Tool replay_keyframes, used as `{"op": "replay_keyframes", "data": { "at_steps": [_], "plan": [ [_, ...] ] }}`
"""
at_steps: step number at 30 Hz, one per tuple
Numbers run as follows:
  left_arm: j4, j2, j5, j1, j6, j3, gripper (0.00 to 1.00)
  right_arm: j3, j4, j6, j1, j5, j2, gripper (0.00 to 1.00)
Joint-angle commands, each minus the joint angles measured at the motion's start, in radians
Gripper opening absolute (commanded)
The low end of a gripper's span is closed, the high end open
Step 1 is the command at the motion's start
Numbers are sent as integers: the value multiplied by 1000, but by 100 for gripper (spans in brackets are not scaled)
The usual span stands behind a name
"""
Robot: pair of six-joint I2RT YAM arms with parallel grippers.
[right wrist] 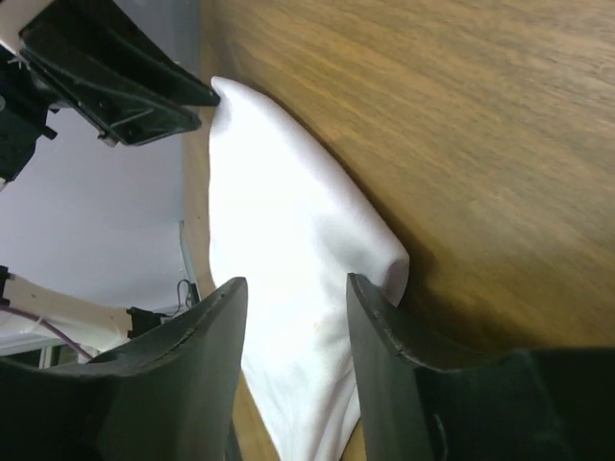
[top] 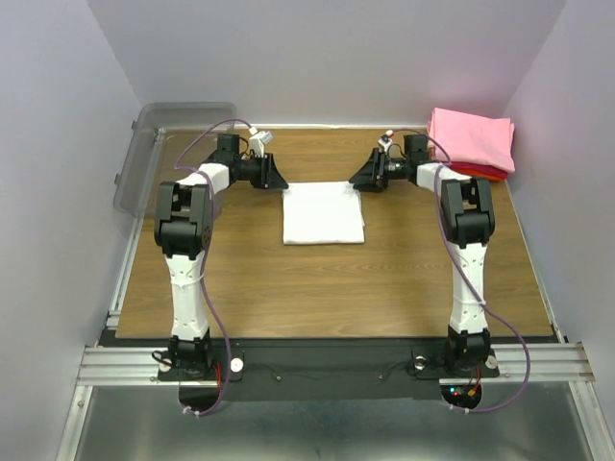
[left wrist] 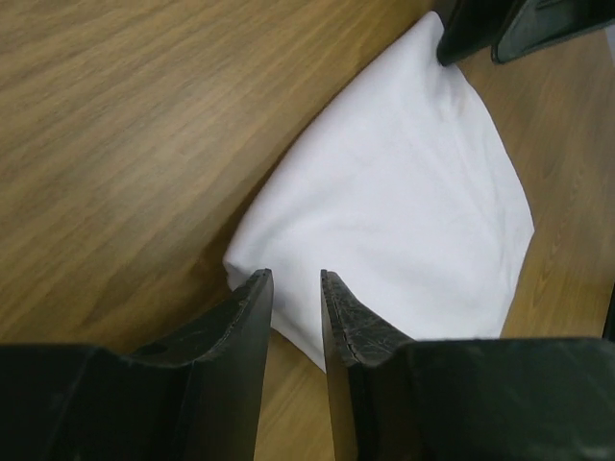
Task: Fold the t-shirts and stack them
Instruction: Neatly place the folded tshirt to the corner
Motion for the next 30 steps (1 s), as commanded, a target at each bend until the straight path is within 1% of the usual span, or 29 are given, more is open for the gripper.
{"op": "replay_keyframes", "data": {
  "at_steps": [1,2,3,4,5,6,7,8,9,10,11,12,14,15,16,19,20,21,24,30],
  "plan": [
    [-2,-265,51,-54,117,-44,39,21,21,42,-11,-22,-195,54],
    [-7,-335,15,-66,153,-71,40,-25,20,41,-9,-20,-229,57],
    [-45,-367,-8,-82,195,-84,41,-53,18,29,-9,-13,-273,59],
    [-65,-430,-80,-127,230,-96,41,-87,15,21,-9,1,-351,64],
    [-88,-458,-131,-155,268,-122,42,-116,12,12,-11,26,-394,71],
    [-112,-484,-175,-193,370,-136,43,-175,6,1,-11,39,-434,74],
    [-142,-534,-270,-262,414,-154,43,-203,-15,-22,-12,55,-467,75],
    [-145,-556,-321,-305,455,-194,44,-228,-31,-33,-14,70,-534,75],
    [-149,-573,-361,-341,518,-213,45,-260,-46,-45,-17,117,-563,75],
    [-151,-596,-430,-374,547,-231,46,-326,-71,-59,-28,148,-600,75],
    [-153,-602,-464,-413,569,-254,47,-369,-77,-62,-35,209,-632,75],
    [-156,-605,-534,-480,610,-265,47,-442,-79,-74,-52,234,-699,76],
    [-156,-599,-610,-555,652,-285,48,-524,-79,-77,-72,340,-761,77],
    [-153,-595,-646,-627,679,-292,48,-559,-79,-76,-78,375,-821,78],
    [-140,-580,-714,-658,718,-306,48,-625,-79,-71,-92,423,-841,78],
    [-128,-540,-780,-752,764,-311,48,-703,-79,-34,-95,490,-901,80],
    [-127,-505,-811,-769,779,-305,48,-746,-77,-24,-95,513,-912,81],
    [-126,-488,-821,-781,788,-305,48,-763,-79,-14,-95,558,-921,82],
    [-84,-432,-872,-820,816,-314,47,-803,-79,13,-95,627,-935,82],
    [-8,-337,-941,-855,873,-322,46,-826,-77,35,-95,627,-898,82]
  ]
}}
